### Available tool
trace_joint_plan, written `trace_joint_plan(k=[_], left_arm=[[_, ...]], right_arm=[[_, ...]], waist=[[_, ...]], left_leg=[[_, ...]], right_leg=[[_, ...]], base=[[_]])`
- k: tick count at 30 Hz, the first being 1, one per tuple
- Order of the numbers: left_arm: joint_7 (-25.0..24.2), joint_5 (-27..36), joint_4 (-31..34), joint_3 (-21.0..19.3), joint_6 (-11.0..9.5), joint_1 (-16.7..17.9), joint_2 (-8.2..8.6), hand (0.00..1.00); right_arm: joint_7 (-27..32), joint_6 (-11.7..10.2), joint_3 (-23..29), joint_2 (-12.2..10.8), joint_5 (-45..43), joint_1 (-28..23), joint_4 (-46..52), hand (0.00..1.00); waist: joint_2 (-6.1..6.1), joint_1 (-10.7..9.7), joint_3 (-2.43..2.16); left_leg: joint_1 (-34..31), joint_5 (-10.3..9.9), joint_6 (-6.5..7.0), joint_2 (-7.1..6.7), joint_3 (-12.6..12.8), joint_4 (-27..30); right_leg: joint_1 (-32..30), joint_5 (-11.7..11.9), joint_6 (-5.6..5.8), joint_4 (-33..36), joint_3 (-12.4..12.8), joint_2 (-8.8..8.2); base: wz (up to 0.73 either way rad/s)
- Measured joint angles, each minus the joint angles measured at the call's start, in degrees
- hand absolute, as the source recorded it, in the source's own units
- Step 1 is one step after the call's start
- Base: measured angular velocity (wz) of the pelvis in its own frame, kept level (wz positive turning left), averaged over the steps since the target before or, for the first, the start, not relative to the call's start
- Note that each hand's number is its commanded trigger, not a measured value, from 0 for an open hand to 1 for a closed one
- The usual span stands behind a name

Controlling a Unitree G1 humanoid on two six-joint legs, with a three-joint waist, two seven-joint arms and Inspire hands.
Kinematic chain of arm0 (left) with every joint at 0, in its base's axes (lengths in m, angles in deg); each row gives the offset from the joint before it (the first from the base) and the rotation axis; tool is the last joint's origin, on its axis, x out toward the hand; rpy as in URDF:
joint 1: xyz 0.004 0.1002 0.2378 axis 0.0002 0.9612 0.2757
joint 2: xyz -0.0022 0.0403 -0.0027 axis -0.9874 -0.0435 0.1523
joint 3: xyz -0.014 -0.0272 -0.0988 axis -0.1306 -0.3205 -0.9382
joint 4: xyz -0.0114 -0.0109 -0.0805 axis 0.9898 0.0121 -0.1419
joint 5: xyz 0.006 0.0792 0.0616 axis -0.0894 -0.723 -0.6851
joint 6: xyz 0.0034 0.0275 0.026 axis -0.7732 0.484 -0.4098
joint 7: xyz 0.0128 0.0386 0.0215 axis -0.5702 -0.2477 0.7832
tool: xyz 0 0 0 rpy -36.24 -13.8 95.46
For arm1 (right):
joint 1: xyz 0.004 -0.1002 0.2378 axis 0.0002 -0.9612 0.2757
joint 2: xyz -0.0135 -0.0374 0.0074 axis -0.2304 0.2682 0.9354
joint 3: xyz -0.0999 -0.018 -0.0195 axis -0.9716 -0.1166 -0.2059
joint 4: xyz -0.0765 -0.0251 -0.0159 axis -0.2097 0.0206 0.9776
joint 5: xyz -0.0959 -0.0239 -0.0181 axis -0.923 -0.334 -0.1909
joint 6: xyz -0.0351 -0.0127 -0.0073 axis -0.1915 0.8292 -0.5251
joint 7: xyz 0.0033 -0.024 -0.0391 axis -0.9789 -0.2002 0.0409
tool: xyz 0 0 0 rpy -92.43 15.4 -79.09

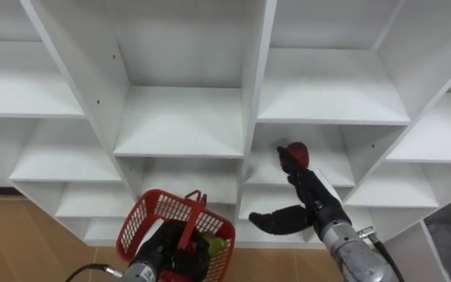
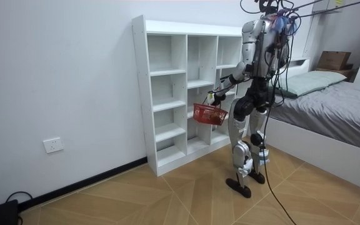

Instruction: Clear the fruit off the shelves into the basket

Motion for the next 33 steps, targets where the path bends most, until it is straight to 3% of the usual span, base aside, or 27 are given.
trace_joint_plan(k=[11, 18, 26, 33], left_arm=[[0.3, 0.0, 0.2, -1.4, 0.0, 0.0, 0.04, 1.0], [0.4, 0.0, 2.0, -1.4, -0.4, 0.2, 0.15, 1.0], [1.4, -0.1, 2.0, -1.4, -0.4, 0.3, 0.19, 1.0], [1.7, -0.7, 2.0, -3.3, -0.4, 0.3, 0.16, 1.0]], right_arm=[[3.8, -0.5, 1.9, 0.0, -0.1, -0.9, 2.6, 0.0], [4.7, -1.3, 1.9, 0.2, 0.5, -0.9, 4.2, 0.0], [7.7, -1.5, 1.9, 0.3, 2.3, -1.2, 4.2, 0.0], [9.4, -1.5, 1.9, 0.3, 2.3, -2.1, 3.8, 0.0]], waist=[[-0.39, 0.3, 0.08], [-0.85, 0.3, 0.41], [-0.12, 0.3, 0.97], [-0.24, 0.3, 0.83]], left_leg=[[1.6, -0.1, -0.19, 0.33, 0.8, -0.3], [1.6, -0.1, -0.25, 0.37, 0.9, -0.4], [2.0, -0.2, -0.26, 0.38, 0.8, -0.6], [2.0, -0.2, -0.27, 0.32, 0.7, -0.4]], right_leg=[[0.8, 0.1, -0.12, -0.1, 1.0, 0.4], [1.2, 0.1, -0.13, -0.2, 1.0, 0.46], [1.6, 0.1, -0.12, -0.3, 1.1, 0.5], [1.7, 0.1, -0.13, -0.3, 1.0, 0.48]], base=[[-0.04], [0.0], [0.0], [0.0]])
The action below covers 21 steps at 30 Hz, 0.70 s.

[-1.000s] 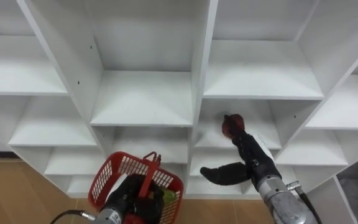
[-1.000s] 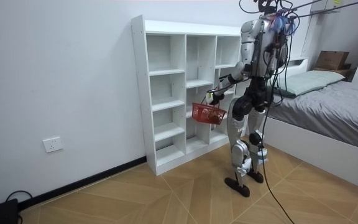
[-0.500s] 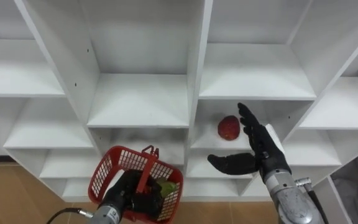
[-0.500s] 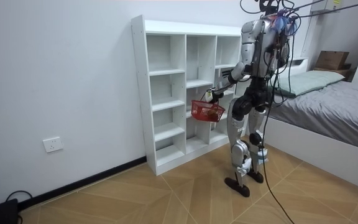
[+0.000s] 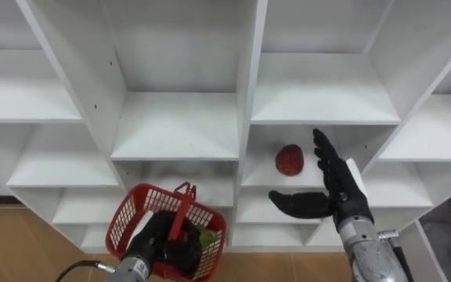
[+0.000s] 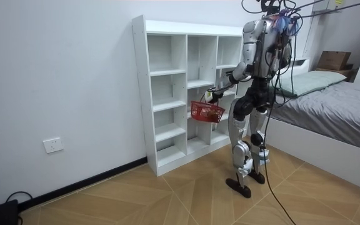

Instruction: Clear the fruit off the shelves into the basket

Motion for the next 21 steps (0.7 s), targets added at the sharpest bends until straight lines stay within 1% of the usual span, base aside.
trace_joint_plan(k=[2, 6, 9, 13, 17, 19, 21], left_arm=[[0.0, 0.0, 0.0, -0.4, 0.0, 0.6, -0.23, 1.0], [-0.3, -0.8, 0.0, -0.6, 0.1, 2.1, -0.56, 1.0], [-0.7, -2.4, 0.0, -1.4, 0.1, 2.8, -0.49, 1.0], [-1.5, -2.5, 0.0, -2.1, 0.2, 3.3, -0.93, 1.0], [-2.6, -2.5, 0.2, -2.0, 0.5, 3.3, -1.37, 1.0], [-2.9, -2.6, 0.6, -2.0, 0.5, 3.3, -1.5, 1.0], [-3.1, -2.6, 0.7, -2.0, 0.5, 3.3, -1.56, 1.0]], right_arm=[[0.1, 0.0, 0.0, 0.0, 0.1, 0.0, -1.9, 0.0], [0.0, 0.0, 0.2, 0.0, 1.1, 0.1, -4.4, 0.0], [-0.5, 0.0, 1.2, 0.0, 1.3, 0.1, -5.1, 0.0], [-0.4, 0.0, 3.9, 0.3, 3.0, 0.4, -6.3, 0.0], [0.2, 0.1, 4.0, 2.2, 4.9, 2.3, -8.9, 0.0], [0.6, 0.1, 4.0, 2.7, 4.9, 2.7, -9.3, 0.0], [1.1, 0.1, 4.0, 3.2, 5.0, 3.6, -10.5, 0.0]], waist=[[-0.3, 0.0, -0.34], [-0.6, 0.0, -0.53], [-0.73, 0.0, -0.53], [-0.99, 0.1, -0.53], [-1.08, 0.2, -0.61], [-1.25, 0.2, -0.71], [-1.16, 0.9, -0.7]], left_leg=[[0.0, 0.0, 0.0, 0.0, -0.1, 0.0], [-0.1, 0.0, 0.0, -0.01, -0.1, 0.1], [-0.5, 0.0, 0.0, -0.03, -0.3, 0.3], [-0.9, 0.0, 0.01, -0.12, -1.1, 0.7], [-2.2, 0.0, 0.0, -0.23, -2.0, 1.1], [-2.6, 0.0, -0.02, -0.58, -2.5, 1.5], [-3.0, 0.0, -0.04, -0.57, -2.9, 1.5]], right_leg=[[0.0, 0.0, 0.01, 0.0, 0.0, 0.0], [0.0, 0.0, 0.01, 0.0, -0.1, -0.02], [0.0, 0.0, 0.02, 0.0, -0.3, -0.07], [-0.1, -0.1, 0.02, -0.1, -1.2, -0.23], [-0.1, -0.1, -0.01, -0.7, -2.2, -0.27], [-0.4, -0.1, -0.02, -0.9, -2.6, -0.28], [-0.6, -0.1, -0.04, -0.8, -2.7, -0.27]], base=[[0.0], [0.0], [0.03], [0.1], [0.14], [0.16], [0.04]])
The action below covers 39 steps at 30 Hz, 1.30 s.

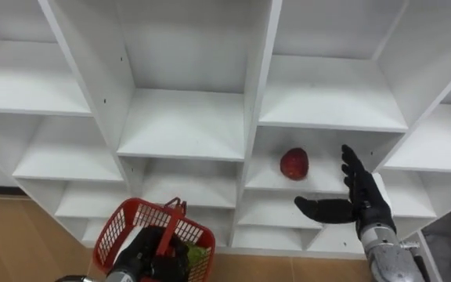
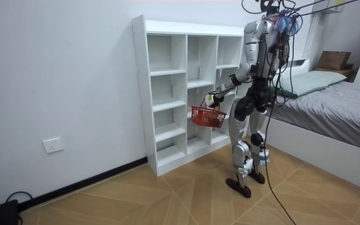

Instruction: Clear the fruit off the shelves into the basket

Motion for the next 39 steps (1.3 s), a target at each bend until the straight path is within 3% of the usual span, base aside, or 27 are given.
trace_joint_plan(k=[5, 10, 17, 22, 26, 39], left_arm=[[0.0, 0.0, -0.1, 0.0, 0.1, 0.1, -0.91, 1.0], [0.2, 0.3, -0.1, -0.1, 0.1, 0.2, -1.3, 1.0], [-0.6, -1.0, 0.0, -0.8, 0.1, 0.3, -2.44, 1.0], [-1.3, -2.4, -1.4, -0.6, 0.2, -0.9, -2.65, 1.0], [-1.4, -2.5, -1.4, -0.5, 1.5, -0.9, -2.6, 1.0], [-2.8, -2.5, -1.4, -0.5, 3.7, -2.0, -2.37, 1.0]], right_arm=[[1.4, 0.1, 0.0, 1.0, 0.0, 3.2, -4.0, 0.0], [1.7, 0.1, 0.0, 1.5, 2.2, 6.8, -5.7, 0.0], [1.6, 0.1, 0.0, 4.9, 1.9, 14.0, -10.5, 0.0], [1.1, 0.1, -0.1, 4.9, 1.9, 16.4, -14.2, 0.0], [0.8, 0.2, -0.2, 5.0, 1.8, 17.1, -16.2, 0.0], [0.4, 1.4, -0.2, 5.0, -0.7, 20.4, -19.2, 0.0]], waist=[[0.0, 0.5, 0.07], [-0.74, 0.8, 0.39], [-2.16, 2.4, 0.66], [-2.42, 3.4, 0.68], [-2.41, 4.0, 0.67], [-2.26, 3.8, 0.81]], left_leg=[[-1.0, 0.0, 0.01, -0.02, -1.1, 0.2], [-2.3, 0.0, 0.04, -0.21, -2.2, 0.6], [-4.8, 0.1, 0.09, -0.25, -2.8, 1.5], [-6.0, 0.1, 0.1, -0.35, -3.4, 1.6], [-7.5, 0.2, 0.07, -0.33, -3.6, 1.7], [-11.1, 0.2, 0.06, -0.38, -4.3, 2.5]], right_leg=[[-0.4, 0.0, 0.04, 0.0, -1.8, -0.45], [-0.8, -0.1, 0.12, 0.1, -3.1, -0.78], [-2.9, 0.0, 0.09, 0.3, -3.6, -0.82], [-3.9, 0.0, 0.09, 0.2, -3.8, -0.88], [-5.3, 0.0, 0.09, 0.3, -4.1, -0.89], [-8.4, 0.0, 0.03, 0.3, -4.9, -0.97]], base=[[0.14], [0.12], [0.04], [0.04], [0.02], [0.02]])
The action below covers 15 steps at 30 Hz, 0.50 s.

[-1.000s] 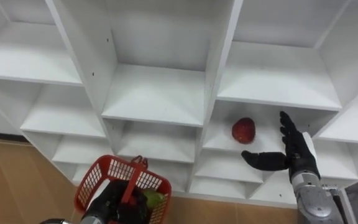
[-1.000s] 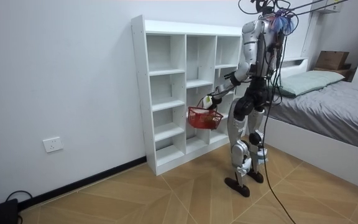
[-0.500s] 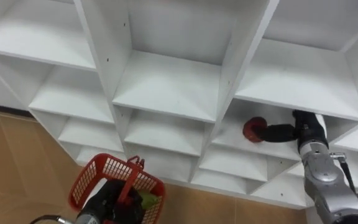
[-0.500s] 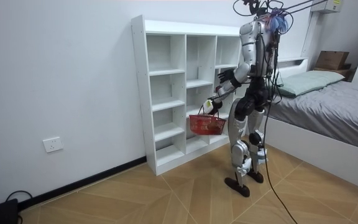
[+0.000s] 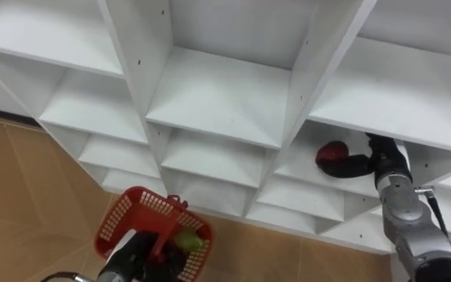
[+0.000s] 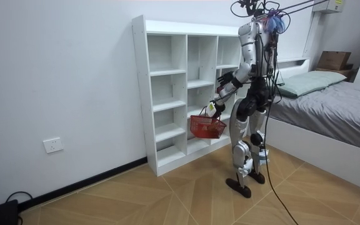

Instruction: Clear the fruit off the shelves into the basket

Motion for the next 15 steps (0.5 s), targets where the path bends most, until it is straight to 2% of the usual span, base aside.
trace_joint_plan(k=[6, 15], left_arm=[[0.9, 0.0, -3.1, 0.0, 0.1, -1.9, 0.27, 1.0], [1.5, 0.0, -5.6, 0.3, 0.1, -3.5, 0.48, 1.0]], right_arm=[[0.5, 0.0, 0.0, 0.0, 0.0, 0.0, -2.0, 0.0], [0.7, 0.0, 0.0, 0.0, -1.4, 0.2, -2.3, 0.0]], waist=[[0.47, 0.1, 0.37], [0.65, 0.1, 0.47]], left_leg=[[-0.1, 0.0, 0.0, 0.0, 0.0, 0.0], [-2.2, 0.2, -0.08, 0.01, 0.1, 0.1]], right_leg=[[-0.1, 0.0, 0.0, 0.0, 0.0, 0.0], [-2.6, 0.0, -0.01, 0.7, 0.3, -0.01]], base=[[0.0], [0.0]])
